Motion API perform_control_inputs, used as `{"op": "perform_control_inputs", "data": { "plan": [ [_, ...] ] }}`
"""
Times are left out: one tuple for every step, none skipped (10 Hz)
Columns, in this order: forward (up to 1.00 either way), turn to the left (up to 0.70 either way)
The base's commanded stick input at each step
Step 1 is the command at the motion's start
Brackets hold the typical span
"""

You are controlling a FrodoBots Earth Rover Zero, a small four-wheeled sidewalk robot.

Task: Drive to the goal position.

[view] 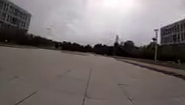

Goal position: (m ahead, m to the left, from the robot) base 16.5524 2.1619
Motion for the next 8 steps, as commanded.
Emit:
{"op": "perform_control_inputs", "data": {
  "plan": [
    [0.7, 0.0],
    [0.7, 0.0],
    [0.7, 0.0],
    [0.46, 0.0],
    [0.02, 0.0],
    [0.0, 0.0],
    [0.0, 0.0],
    [0.0, 0.0]
  ]
}}
